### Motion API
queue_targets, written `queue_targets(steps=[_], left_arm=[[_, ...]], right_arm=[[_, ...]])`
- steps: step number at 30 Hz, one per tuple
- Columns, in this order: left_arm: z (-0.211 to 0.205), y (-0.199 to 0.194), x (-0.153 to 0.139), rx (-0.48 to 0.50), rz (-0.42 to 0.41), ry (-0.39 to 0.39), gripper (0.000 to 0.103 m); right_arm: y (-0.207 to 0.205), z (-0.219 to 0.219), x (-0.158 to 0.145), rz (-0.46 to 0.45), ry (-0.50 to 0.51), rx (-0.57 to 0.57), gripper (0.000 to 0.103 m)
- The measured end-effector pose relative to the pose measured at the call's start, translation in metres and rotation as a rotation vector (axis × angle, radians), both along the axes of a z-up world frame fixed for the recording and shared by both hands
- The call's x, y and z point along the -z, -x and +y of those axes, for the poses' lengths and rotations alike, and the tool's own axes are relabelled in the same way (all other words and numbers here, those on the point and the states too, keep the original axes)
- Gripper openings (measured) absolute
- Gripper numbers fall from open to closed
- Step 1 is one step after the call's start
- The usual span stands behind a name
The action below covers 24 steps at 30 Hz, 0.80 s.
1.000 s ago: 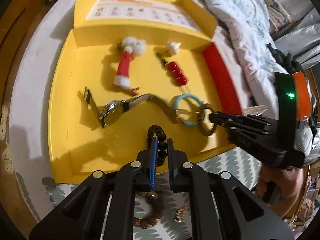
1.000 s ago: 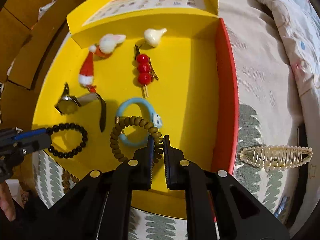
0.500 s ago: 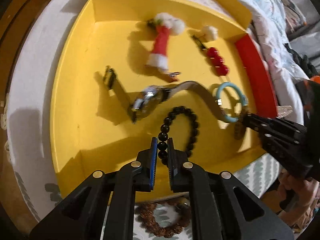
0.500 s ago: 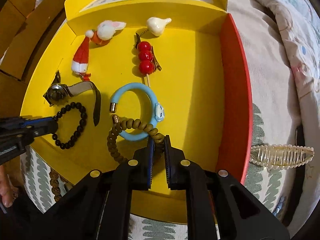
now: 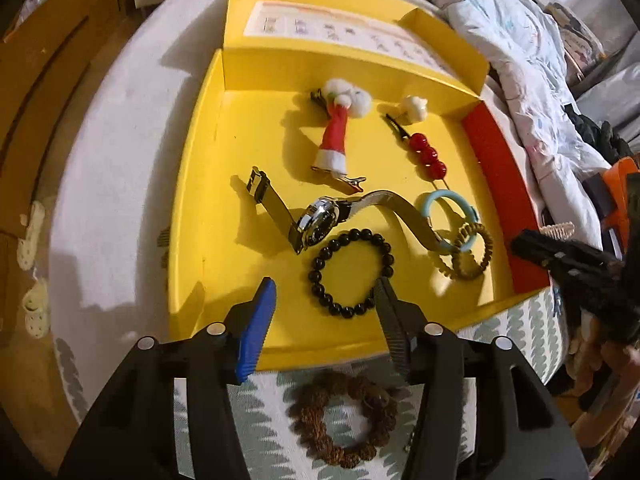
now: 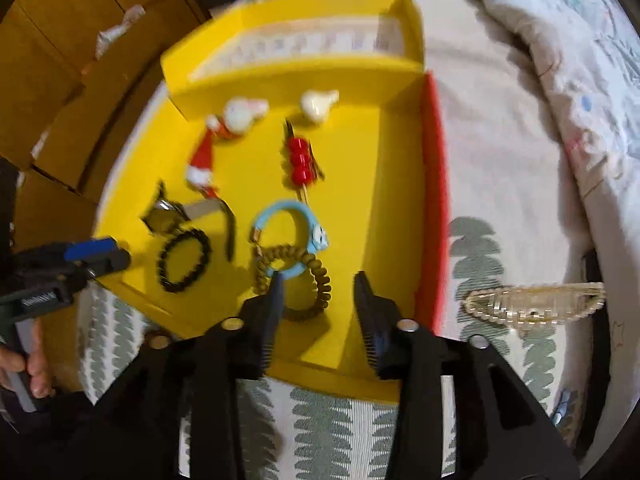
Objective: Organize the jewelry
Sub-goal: 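Withdraw both tools from the box toward the remaining items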
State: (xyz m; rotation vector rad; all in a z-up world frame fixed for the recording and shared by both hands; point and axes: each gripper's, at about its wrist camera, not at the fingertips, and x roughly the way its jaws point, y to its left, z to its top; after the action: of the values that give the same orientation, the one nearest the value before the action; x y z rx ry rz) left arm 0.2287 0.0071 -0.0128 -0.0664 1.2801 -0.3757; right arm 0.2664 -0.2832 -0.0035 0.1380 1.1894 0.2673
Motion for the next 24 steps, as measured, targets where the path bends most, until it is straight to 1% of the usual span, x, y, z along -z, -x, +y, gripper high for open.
queue_targets(steps=[1, 2, 3, 4, 6, 9, 11, 13, 16, 19, 22, 24], left_arm=[[0.0, 0.006, -0.006, 0.0, -0.026, -0.01, 0.06], [0.0, 0.013, -0.012, 0.002, -0.05, -0.021, 0.068], [-0.001, 0.018, -0.016, 0.005, -0.066, -0.028, 0.07], [-0.005, 0.023, -0.019, 0.009, -0.08, -0.036, 0.071], [-0.014, 0.037, -0.026, 0.021, -0.101, -0.049, 0.08], [-0.02, 0.055, -0.029, 0.056, -0.125, -0.089, 0.086], [-0.02, 0.065, -0.027, 0.076, -0.135, -0.128, 0.086], [-0.017, 0.073, -0.023, 0.075, -0.131, -0.145, 0.086], [-0.012, 0.084, -0.013, 0.06, -0.102, -0.15, 0.086], [-0.009, 0.098, -0.005, 0.056, -0.075, -0.141, 0.086], [-0.01, 0.108, 0.002, 0.052, -0.067, -0.156, 0.086], [-0.012, 0.113, 0.007, 0.054, -0.055, -0.17, 0.086]], right_arm=[[0.001, -0.001, -0.006, -0.018, -0.011, 0.008, 0.05], [0.005, -0.01, -0.016, -0.044, -0.021, 0.028, 0.056], [0.008, -0.015, -0.022, -0.058, -0.026, 0.044, 0.059], [0.011, -0.022, -0.029, -0.071, -0.034, 0.059, 0.059], [0.021, -0.038, -0.04, -0.085, -0.055, 0.085, 0.059], [0.035, -0.054, -0.045, -0.089, -0.046, 0.129, 0.059], [0.05, -0.075, -0.043, -0.084, -0.046, 0.171, 0.059], [0.063, -0.095, -0.036, -0.074, -0.035, 0.214, 0.059], [0.085, -0.129, -0.023, -0.041, 0.004, 0.289, 0.059], [0.099, -0.15, -0.01, -0.006, 0.046, 0.334, 0.059], [0.108, -0.163, 0.003, 0.056, 0.083, 0.345, 0.059], [0.113, -0.173, 0.014, 0.1, 0.09, 0.373, 0.059]])
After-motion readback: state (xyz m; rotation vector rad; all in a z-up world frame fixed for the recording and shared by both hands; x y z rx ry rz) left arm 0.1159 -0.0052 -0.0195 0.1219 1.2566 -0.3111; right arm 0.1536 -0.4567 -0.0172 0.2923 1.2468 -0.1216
